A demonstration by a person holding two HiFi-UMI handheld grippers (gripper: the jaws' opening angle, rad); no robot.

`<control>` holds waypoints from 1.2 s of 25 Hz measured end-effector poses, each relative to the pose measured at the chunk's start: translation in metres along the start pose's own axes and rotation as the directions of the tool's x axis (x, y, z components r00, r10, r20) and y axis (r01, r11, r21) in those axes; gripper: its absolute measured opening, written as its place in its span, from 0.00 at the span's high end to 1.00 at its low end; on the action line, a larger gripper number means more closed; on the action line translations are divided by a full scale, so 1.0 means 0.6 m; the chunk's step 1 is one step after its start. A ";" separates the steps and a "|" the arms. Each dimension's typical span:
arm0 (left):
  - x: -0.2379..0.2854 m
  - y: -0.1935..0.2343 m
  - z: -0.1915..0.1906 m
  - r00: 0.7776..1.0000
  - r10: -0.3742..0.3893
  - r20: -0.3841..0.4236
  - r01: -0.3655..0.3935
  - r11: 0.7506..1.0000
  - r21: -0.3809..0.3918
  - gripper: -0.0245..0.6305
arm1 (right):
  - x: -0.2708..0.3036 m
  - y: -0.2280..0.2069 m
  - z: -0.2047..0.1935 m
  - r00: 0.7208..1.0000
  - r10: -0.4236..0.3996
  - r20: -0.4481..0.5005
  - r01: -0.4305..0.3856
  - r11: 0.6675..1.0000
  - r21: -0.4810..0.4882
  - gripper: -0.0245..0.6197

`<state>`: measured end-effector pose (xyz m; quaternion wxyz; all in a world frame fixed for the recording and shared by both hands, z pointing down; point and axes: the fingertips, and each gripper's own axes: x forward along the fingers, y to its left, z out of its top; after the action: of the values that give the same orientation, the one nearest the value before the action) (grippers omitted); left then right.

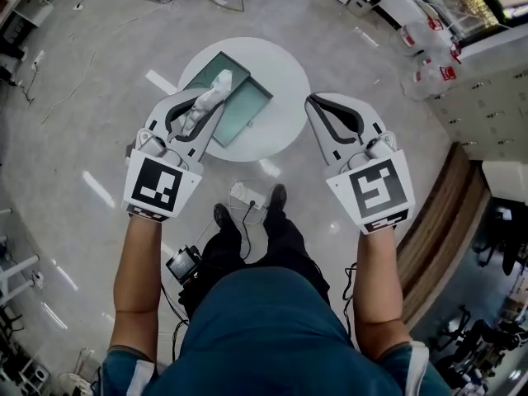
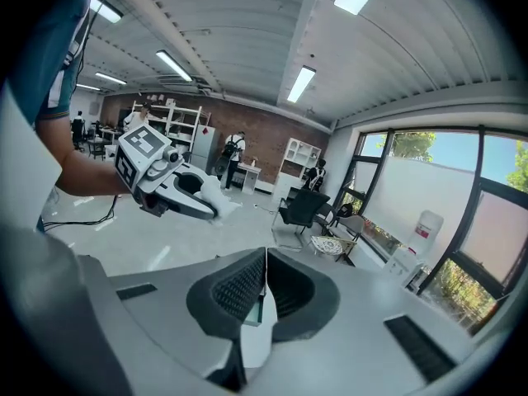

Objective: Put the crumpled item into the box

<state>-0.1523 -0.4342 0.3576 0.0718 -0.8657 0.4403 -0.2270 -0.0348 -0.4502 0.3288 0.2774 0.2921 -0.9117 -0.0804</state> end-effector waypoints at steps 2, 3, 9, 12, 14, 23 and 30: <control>0.027 -0.008 -0.033 1.000 0.001 -0.025 -0.001 1.000 -0.018 0.83 | 0.020 -0.004 -0.034 1.000 0.020 -0.010 -0.020 1.000 0.010 0.90; 0.039 -0.013 -0.051 0.999 0.001 -0.039 -0.002 1.000 -0.029 0.83 | 0.030 -0.003 -0.050 0.999 0.034 -0.016 -0.033 0.999 0.014 0.90; 0.102 -0.028 -0.141 0.994 -0.009 -0.109 -0.001 0.996 -0.090 0.83 | 0.083 -0.009 -0.130 0.994 0.089 -0.057 -0.086 0.995 0.054 0.90; 0.128 -0.028 -0.194 0.990 -0.021 -0.142 0.004 0.993 -0.121 0.83 | 0.118 -0.001 -0.166 0.990 0.118 -0.076 -0.114 0.992 0.062 0.90; 0.141 -0.027 -0.228 0.986 -0.028 -0.164 0.005 0.990 -0.140 0.83 | 0.140 0.008 -0.185 0.986 0.138 -0.089 -0.132 0.989 0.071 0.90; 0.209 -0.033 -0.358 0.971 -0.045 -0.235 -0.003 0.980 -0.199 0.83 | 0.223 0.030 -0.266 0.970 0.212 -0.121 -0.204 0.976 0.078 0.90; 0.248 -0.053 -0.456 0.951 -0.085 -0.298 0.012 0.971 -0.239 0.83 | 0.264 0.053 -0.326 0.957 0.243 -0.156 -0.227 0.968 0.109 0.90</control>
<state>-0.1784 -0.5127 0.6596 -0.1055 -0.8331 0.4482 -0.3065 -0.0492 -0.5127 0.5742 0.3477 0.1996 -0.9159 0.0192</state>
